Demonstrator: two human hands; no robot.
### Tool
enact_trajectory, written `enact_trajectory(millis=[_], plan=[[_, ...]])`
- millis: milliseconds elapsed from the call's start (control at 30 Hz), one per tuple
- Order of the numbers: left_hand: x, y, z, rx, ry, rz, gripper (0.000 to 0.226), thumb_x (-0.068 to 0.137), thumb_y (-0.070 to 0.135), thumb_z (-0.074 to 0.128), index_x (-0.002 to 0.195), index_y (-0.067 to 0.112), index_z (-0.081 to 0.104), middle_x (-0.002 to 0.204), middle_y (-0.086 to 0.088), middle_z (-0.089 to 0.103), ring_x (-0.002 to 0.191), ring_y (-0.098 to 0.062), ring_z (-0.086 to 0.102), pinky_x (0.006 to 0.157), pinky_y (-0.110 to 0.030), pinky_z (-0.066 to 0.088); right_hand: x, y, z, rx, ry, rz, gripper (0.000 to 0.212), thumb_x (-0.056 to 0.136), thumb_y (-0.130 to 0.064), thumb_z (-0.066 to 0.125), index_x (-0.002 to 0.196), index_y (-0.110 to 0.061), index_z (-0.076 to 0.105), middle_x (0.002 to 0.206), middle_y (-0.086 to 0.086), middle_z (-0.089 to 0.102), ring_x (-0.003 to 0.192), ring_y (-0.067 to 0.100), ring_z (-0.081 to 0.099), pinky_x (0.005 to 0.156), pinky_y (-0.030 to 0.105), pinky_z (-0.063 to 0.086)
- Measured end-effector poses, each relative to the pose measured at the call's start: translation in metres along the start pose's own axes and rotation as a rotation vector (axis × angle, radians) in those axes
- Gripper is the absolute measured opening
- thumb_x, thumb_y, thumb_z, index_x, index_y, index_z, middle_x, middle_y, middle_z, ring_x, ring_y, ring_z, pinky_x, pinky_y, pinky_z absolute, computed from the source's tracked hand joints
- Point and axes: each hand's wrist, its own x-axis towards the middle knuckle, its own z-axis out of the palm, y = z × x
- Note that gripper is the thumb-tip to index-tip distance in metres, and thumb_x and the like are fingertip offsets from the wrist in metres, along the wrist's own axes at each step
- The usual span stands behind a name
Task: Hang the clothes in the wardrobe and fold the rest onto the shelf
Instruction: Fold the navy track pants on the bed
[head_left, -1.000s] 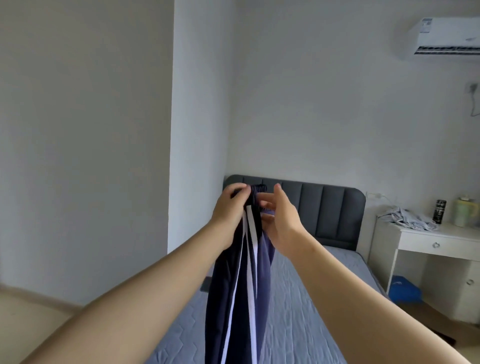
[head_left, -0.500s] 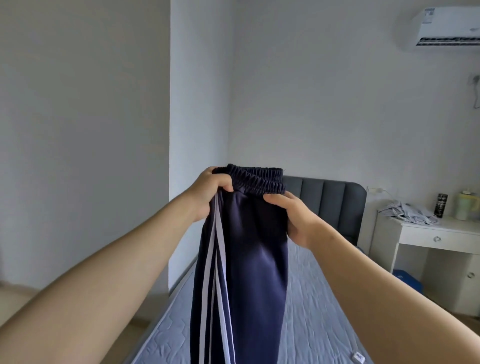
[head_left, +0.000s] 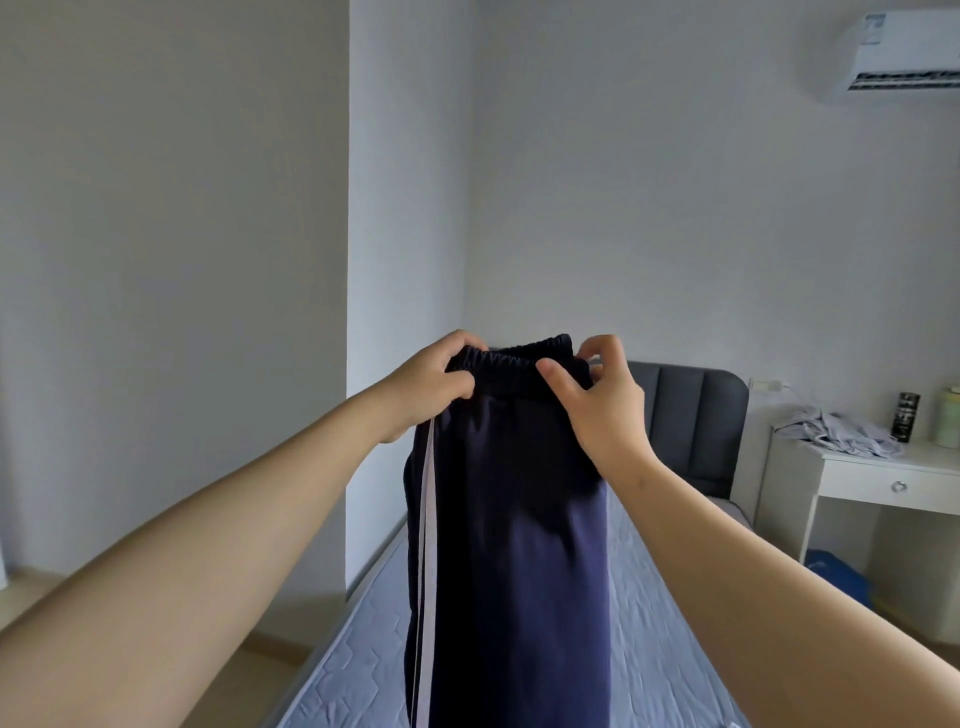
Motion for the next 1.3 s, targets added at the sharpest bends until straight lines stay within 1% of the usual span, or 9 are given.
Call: enact_trajectory(millis=[267,500,600,667,733,867,967,1133,1300], plan=[[0.006,0.010,0.009,0.155,-0.069,-0.061,0.029,0.072,-0.011,0.038,0.067,0.018,0.042,0.065,0.001,0.036,0.063,-0.014,0.032,0.057,-0.024,0.025,0.010,-0.017,-0.005,-0.318,0.090,-0.066,0.061,0.090,-0.052,0.047,0.050,-0.012,0.025,0.059,-0.001,0.037,0.053,0.014,0.031,0.051,0.031,0.026],[0.006,-0.003,0.009,-0.080,0.043,-0.038,0.042,0.072,-0.011,0.036,0.083,0.027,0.049,0.088,-0.003,0.050,0.073,-0.014,0.044,0.061,-0.020,0.039,0.015,-0.020,-0.012,-0.124,-0.001,-0.151,0.020,0.086,-0.045,0.058,0.072,-0.035,0.048,0.054,-0.010,0.039,0.044,0.001,0.040,0.045,0.011,0.032],[0.009,-0.007,0.010,-0.226,0.114,-0.072,0.039,0.071,-0.011,0.036,0.081,0.024,0.053,0.080,0.000,0.048,0.068,-0.013,0.045,0.056,-0.020,0.038,0.012,-0.012,-0.010,-0.229,-0.175,-0.156,0.011,0.079,-0.043,0.065,0.085,-0.042,0.056,0.079,-0.016,0.047,0.073,-0.002,0.050,0.073,0.019,0.043],[0.010,-0.005,0.010,-0.299,0.143,-0.088,0.033,0.064,-0.004,0.041,0.078,0.022,0.054,0.076,0.002,0.046,0.069,-0.014,0.043,0.059,-0.022,0.037,0.008,0.000,-0.008,-0.317,-0.260,-0.155,0.036,0.072,-0.040,0.073,0.105,-0.037,0.058,0.102,-0.017,0.045,0.104,0.009,0.048,0.095,0.032,0.040],[0.009,-0.002,0.007,-0.352,0.169,-0.100,0.031,0.052,0.003,0.041,0.075,0.022,0.053,0.073,0.003,0.043,0.068,-0.014,0.039,0.059,-0.025,0.034,0.004,0.009,-0.007,-0.335,-0.317,-0.136,0.057,0.069,-0.034,0.078,0.119,-0.030,0.053,0.120,-0.010,0.039,0.118,0.015,0.038,0.103,0.030,0.033],[0.003,0.001,0.003,-0.222,0.091,-0.069,0.026,0.053,0.004,0.041,0.073,0.020,0.047,0.069,0.004,0.040,0.065,-0.013,0.036,0.056,-0.023,0.030,0.006,0.012,-0.006,-0.318,-0.363,-0.134,0.044,0.066,-0.016,0.082,0.088,-0.026,0.044,0.110,-0.007,0.039,0.097,0.010,0.040,0.073,-0.005,0.029],[0.000,0.000,-0.001,-0.069,0.011,-0.076,0.025,0.053,0.012,0.047,0.077,0.020,0.043,0.069,0.004,0.040,0.064,-0.012,0.038,0.056,-0.022,0.031,0.008,0.011,-0.006,-0.311,-0.307,-0.233,0.045,0.069,-0.008,0.078,0.068,-0.028,0.037,0.108,-0.007,0.045,0.093,0.012,0.043,0.071,-0.004,0.029],[-0.002,-0.008,-0.006,0.139,-0.022,-0.051,0.041,0.072,0.026,0.079,0.089,0.018,0.042,0.080,0.006,0.049,0.069,-0.008,0.048,0.059,-0.020,0.039,0.003,0.003,-0.005,-0.312,-0.311,-0.346,0.043,0.077,-0.013,0.072,0.067,-0.033,0.035,0.113,-0.021,0.048,0.108,0.015,0.038,0.075,0.015,0.025],[-0.008,-0.008,-0.011,0.152,-0.002,-0.033,0.035,0.073,0.023,0.078,0.085,0.012,0.047,0.076,0.002,0.047,0.067,-0.012,0.044,0.059,-0.023,0.037,0.001,-0.008,-0.004,-0.315,-0.374,-0.272,0.032,0.083,-0.022,0.067,0.069,-0.029,0.039,0.094,-0.005,0.057,0.094,0.014,0.047,0.070,0.022,0.036]])
